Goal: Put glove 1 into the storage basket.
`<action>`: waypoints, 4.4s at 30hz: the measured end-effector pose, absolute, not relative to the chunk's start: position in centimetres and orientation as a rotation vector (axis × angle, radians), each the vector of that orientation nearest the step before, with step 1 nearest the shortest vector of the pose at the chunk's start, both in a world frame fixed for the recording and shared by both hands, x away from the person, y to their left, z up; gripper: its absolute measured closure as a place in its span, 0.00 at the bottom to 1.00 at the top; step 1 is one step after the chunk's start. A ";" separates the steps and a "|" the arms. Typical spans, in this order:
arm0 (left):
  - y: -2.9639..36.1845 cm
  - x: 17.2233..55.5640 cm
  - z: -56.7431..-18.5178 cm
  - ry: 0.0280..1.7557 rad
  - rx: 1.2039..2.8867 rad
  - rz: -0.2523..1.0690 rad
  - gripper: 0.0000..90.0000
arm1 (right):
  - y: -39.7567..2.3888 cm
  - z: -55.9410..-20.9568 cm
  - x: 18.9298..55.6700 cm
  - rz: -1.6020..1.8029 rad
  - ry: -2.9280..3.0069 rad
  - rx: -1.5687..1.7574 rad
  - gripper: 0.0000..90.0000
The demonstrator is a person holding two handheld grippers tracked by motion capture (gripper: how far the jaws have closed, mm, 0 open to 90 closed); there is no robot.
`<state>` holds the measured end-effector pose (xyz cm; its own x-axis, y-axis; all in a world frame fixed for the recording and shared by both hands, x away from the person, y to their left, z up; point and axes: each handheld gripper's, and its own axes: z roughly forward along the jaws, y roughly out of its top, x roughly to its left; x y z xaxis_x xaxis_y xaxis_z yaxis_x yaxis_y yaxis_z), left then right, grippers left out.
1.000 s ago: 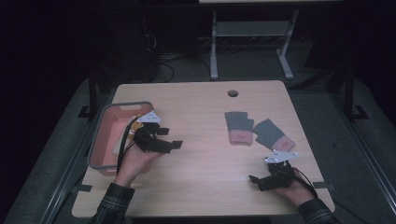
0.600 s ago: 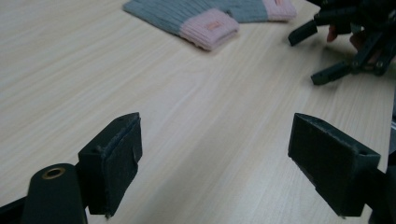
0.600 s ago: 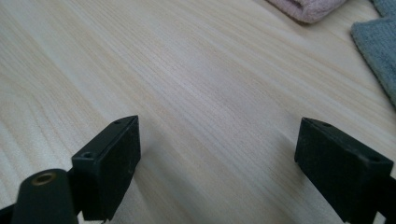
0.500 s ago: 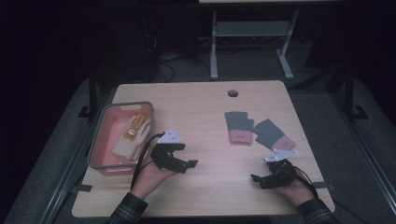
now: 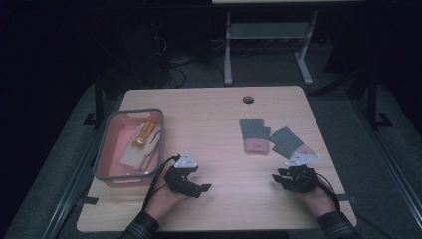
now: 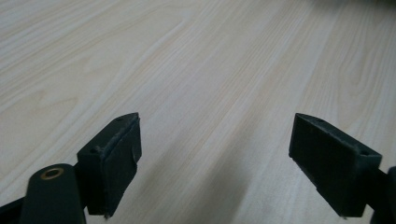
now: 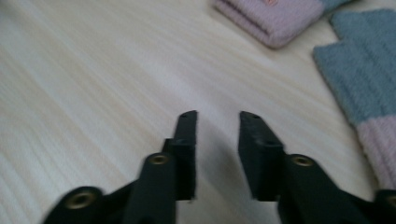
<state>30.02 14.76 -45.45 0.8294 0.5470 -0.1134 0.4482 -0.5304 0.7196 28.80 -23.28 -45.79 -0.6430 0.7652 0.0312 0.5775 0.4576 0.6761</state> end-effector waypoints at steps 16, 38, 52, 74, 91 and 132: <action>15.4 29.1 -47.7 0.647 2.264 0.271 0.14 | -22.5 -43.9 32.6 1.042 2.433 1.117 1.00; 15.5 29.1 -47.7 0.633 2.272 0.268 0.14 | -21.0 -44.8 40.6 1.070 2.383 1.179 1.00; 15.4 29.2 -47.7 0.634 2.267 0.266 0.14 | -19.2 -46.0 40.6 1.030 2.490 1.124 1.00; 15.5 29.2 -47.7 0.629 2.273 0.267 0.14 | -15.4 -45.3 37.7 1.099 2.623 0.948 1.00; 15.5 29.3 -47.7 0.629 2.271 0.268 0.14 | -16.4 -46.3 39.0 0.998 2.575 0.990 1.00; 15.4 29.3 -47.7 0.633 2.267 0.267 0.14 | -21.1 -43.3 35.7 1.063 2.481 1.029 1.00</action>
